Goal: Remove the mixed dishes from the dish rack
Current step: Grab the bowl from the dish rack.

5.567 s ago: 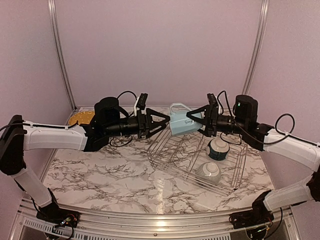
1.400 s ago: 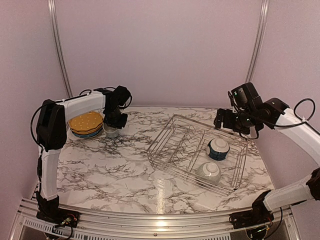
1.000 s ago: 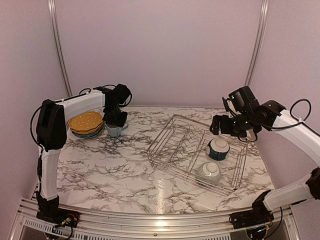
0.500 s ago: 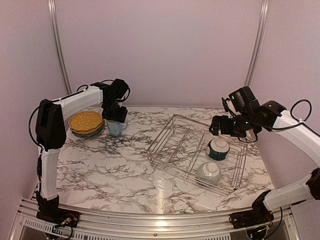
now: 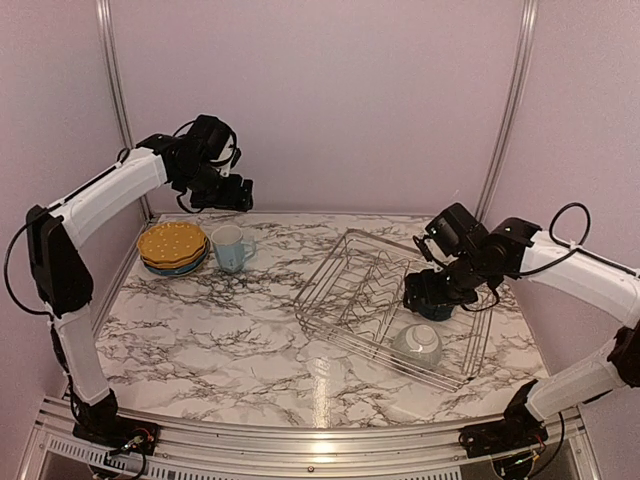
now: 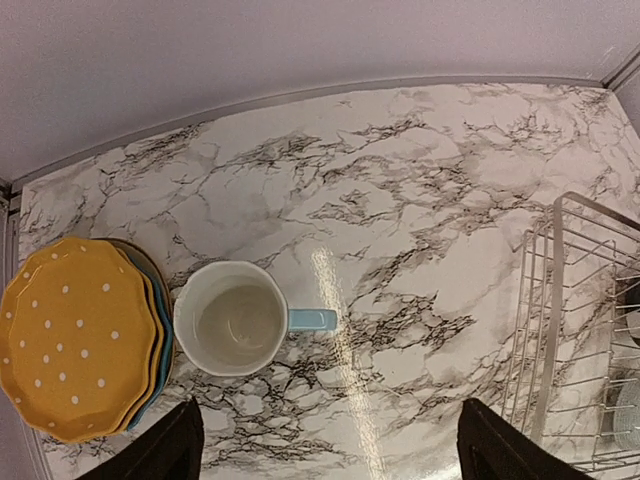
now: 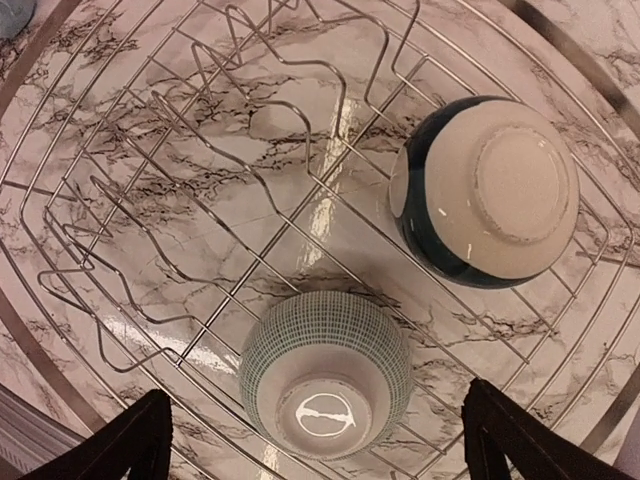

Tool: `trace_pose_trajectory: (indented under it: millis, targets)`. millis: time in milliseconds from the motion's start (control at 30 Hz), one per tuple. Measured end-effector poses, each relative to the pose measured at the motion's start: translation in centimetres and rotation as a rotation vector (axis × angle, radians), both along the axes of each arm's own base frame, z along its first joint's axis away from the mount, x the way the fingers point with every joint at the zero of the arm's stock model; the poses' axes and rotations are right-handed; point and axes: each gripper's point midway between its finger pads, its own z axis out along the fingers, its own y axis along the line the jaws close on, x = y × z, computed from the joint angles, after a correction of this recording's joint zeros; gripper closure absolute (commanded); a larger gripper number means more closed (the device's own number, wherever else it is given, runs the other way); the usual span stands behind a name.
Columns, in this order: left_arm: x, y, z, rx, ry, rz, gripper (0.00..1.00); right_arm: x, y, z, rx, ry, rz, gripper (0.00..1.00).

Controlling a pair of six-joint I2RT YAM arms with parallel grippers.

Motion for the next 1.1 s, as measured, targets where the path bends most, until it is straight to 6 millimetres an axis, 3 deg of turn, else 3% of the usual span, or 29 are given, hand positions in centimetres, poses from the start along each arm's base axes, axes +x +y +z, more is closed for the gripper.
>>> trace_pose_trajectory:
  millis: [100,200,367,500,767,1100]
  targets:
    - [-1.9,-0.4,3.2,-0.092,-0.054,-0.03,0.06,-1.5,0.5,-1.4,-0.012,0.05,0.025,0.09]
    - [-4.3,-1.1,5.1,-0.186,-0.086,-0.072,0.03,-3.0,0.4,-3.1,-0.024,0.107,0.032,0.14]
    - [-8.1,-2.4,5.7,-0.344,-0.108,-0.136,0.01,-4.6,-0.1,-5.2,-0.039,0.176,0.025,0.19]
    - [-10.1,-3.4,5.7,-0.444,-0.121,-0.177,0.01,-4.7,-0.1,-5.5,-0.036,0.183,0.017,0.21]
    - [-12.0,-4.9,7.2,-0.571,-0.17,-0.231,0.01,-4.2,0.0,-6.2,-0.055,0.182,0.006,0.29]
    - [-12.4,-5.7,7.6,-0.604,-0.174,-0.246,0.01,-3.6,-0.2,-7.2,-0.092,0.18,-0.005,0.39]
